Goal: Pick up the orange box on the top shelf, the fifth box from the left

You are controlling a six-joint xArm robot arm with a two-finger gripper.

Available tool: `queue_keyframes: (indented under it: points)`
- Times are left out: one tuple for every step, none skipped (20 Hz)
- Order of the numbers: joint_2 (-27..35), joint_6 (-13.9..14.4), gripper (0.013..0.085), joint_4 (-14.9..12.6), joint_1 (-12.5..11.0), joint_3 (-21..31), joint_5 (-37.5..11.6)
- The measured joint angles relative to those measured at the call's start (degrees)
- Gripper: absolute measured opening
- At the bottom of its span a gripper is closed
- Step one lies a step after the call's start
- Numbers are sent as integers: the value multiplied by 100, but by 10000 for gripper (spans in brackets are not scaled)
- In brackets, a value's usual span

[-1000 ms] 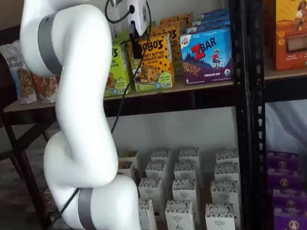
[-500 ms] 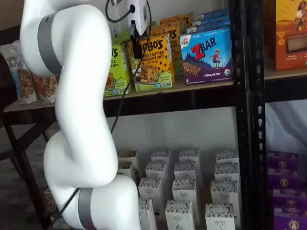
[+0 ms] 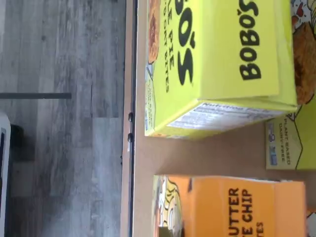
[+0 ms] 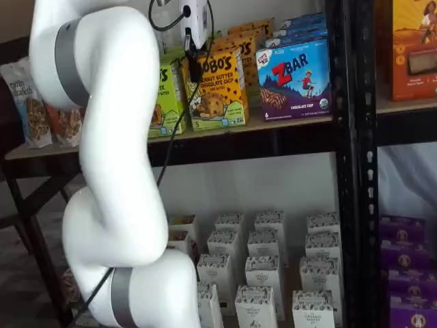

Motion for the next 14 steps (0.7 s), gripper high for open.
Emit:
queue_keyframes:
  points:
    - [8,5,450,0,4,-11,0]
    - [14,6,450,0,5,-20,3]
    - [21,7,450,0,5,-31,10]
    - [27,7,450,1,4,-41,16]
    - [29,5,450,0,2,-44,17]
    - [32,3,450,1,-1,-49,19]
    - [34,1,450,1,-3,-53,22]
    - [32,1,450,-4,-3,-51,17]
    - [32,-1,450,-4,-5,-51,17]
    - [31,-3,450,-3,-6,-50,16]
    - [27,-4,450,-4,-7,-45,10]
    - [25,-6,450,-5,-9,-42,7]
    - [25,-8,450,-4,-11,-42,6]
    - [25,-9,450,-3,-13,-44,7]
